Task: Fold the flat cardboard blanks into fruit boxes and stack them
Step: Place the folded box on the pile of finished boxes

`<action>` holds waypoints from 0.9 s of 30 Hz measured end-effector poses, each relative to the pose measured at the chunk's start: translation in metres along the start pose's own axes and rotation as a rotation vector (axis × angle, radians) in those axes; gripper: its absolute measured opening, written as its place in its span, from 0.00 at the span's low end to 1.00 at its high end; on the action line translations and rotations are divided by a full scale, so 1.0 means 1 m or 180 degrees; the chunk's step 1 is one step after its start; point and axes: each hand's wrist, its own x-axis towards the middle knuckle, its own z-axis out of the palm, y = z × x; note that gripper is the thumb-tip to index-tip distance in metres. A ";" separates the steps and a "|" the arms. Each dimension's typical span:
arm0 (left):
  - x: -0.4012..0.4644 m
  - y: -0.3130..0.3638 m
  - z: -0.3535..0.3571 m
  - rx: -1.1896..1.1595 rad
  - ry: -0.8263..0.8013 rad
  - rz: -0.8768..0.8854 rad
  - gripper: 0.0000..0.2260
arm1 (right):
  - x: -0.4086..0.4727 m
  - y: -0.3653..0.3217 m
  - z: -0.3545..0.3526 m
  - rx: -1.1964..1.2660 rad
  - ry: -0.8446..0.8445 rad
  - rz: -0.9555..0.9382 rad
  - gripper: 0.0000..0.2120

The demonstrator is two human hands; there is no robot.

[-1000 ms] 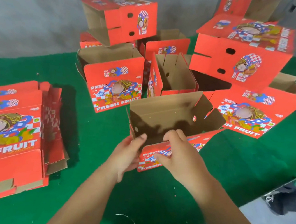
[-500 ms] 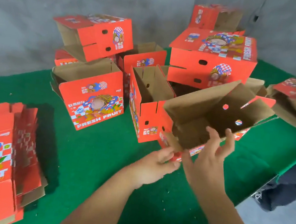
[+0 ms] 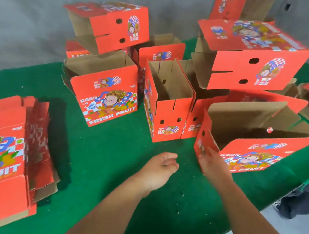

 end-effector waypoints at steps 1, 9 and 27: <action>-0.001 -0.003 -0.003 -0.0061 0.0012 -0.0039 0.19 | 0.012 0.006 -0.010 0.0100 0.0179 0.0158 0.25; 0.000 -0.013 -0.028 -0.0718 0.0824 -0.0140 0.14 | 0.017 -0.048 0.033 0.0228 -0.0792 0.0487 0.32; -0.065 -0.071 -0.156 -0.1212 0.2725 -0.0028 0.13 | -0.077 -0.239 0.204 0.0917 -0.2177 -0.0388 0.15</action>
